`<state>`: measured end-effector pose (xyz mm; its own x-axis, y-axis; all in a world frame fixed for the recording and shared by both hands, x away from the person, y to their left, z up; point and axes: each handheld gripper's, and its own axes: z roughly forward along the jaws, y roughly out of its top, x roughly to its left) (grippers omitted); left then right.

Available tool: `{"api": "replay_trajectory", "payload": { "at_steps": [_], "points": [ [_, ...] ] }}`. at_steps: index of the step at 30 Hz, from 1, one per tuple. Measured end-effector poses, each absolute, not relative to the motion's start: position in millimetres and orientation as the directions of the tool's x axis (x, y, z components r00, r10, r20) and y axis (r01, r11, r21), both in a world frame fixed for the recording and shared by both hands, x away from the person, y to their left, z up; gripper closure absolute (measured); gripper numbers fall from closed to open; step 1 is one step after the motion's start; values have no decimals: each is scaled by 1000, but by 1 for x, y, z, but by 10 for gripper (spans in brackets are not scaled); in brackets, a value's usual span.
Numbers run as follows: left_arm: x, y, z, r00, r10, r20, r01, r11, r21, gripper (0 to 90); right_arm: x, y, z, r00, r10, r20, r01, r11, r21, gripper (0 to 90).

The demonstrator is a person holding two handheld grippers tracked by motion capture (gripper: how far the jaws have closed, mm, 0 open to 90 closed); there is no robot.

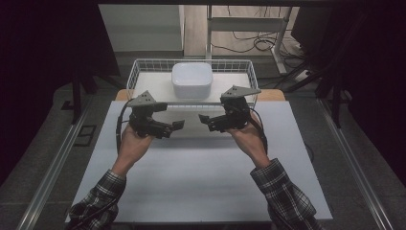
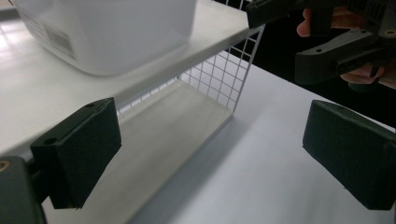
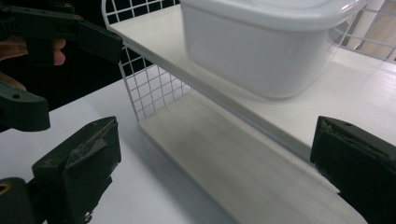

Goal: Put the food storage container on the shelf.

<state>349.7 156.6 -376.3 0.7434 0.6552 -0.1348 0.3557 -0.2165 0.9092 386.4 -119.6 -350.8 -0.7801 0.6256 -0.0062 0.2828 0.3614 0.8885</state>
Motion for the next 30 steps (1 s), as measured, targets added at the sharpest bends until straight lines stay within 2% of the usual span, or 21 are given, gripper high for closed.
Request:
{"api": "replay_trajectory", "payload": {
  "at_steps": [10,14,30],
  "points": [
    [336,149,-400,745,654,-133,358,-224,907,43,369,-125,-371,-785,618,-24,266,373,889,7],
    [331,150,-415,740,654,-159,372,-201,906,44,361,-127,-386,-797,603,-15,270,380,885,6],
    [321,148,-457,729,660,-181,411,-210,887,37,349,-127,-416,-808,588,-16,281,409,868,6]
  ]
}}
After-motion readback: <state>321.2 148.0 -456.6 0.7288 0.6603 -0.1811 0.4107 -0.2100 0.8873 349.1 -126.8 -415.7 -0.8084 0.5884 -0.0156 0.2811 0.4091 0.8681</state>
